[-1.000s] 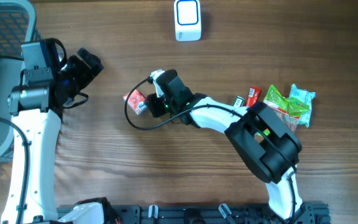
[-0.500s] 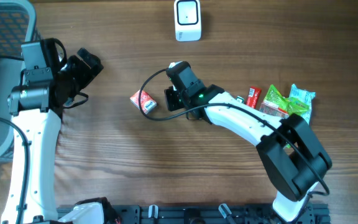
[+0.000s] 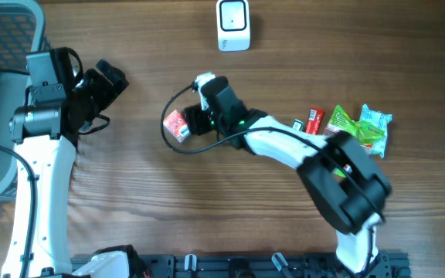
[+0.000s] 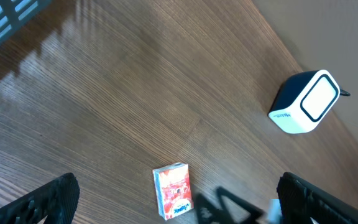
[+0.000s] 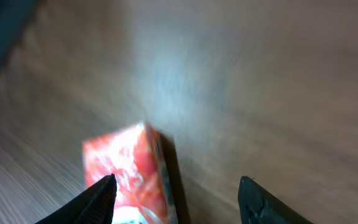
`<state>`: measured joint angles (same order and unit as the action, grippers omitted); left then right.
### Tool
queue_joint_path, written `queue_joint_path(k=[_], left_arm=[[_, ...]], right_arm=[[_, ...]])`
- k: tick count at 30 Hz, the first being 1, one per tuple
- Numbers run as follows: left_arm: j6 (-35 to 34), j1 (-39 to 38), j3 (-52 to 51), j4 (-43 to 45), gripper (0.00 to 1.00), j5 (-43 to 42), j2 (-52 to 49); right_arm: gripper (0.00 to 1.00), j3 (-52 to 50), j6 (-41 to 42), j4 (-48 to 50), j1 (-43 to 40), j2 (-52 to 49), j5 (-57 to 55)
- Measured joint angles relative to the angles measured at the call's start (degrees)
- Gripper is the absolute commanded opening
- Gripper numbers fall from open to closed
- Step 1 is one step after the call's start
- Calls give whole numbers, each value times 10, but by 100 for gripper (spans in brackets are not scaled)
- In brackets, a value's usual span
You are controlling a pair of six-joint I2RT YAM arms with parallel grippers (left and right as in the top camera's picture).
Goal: Scan the item barcode
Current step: 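Grasp the red-and-white box and pull it rightward with the right gripper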
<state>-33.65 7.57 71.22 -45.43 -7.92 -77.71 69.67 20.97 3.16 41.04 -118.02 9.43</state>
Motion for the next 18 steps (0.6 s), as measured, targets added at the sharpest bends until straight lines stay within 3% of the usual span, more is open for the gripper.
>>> queue_joint_path(k=[4, 6, 14, 16, 17, 18], left_arm=[[0, 0, 0, 0, 100, 0, 0], [0, 0, 0, 0, 100, 0, 0], [0, 0, 0, 0, 100, 0, 0], [0, 0, 0, 0, 100, 0, 0], [0, 0, 0, 0, 100, 0, 0], [0, 0, 0, 0, 100, 0, 0]], right_arm=[[26, 3, 1, -13, 4, -24, 23], [21, 5, 3, -28, 2, -21, 33], [22, 2, 6, -234, -62, 82, -6], [29, 2, -4, -268, -63, 103, -28], [43, 2, -10, -286, -63, 117, -42], [50, 2, -16, -293, -62, 129, -50]])
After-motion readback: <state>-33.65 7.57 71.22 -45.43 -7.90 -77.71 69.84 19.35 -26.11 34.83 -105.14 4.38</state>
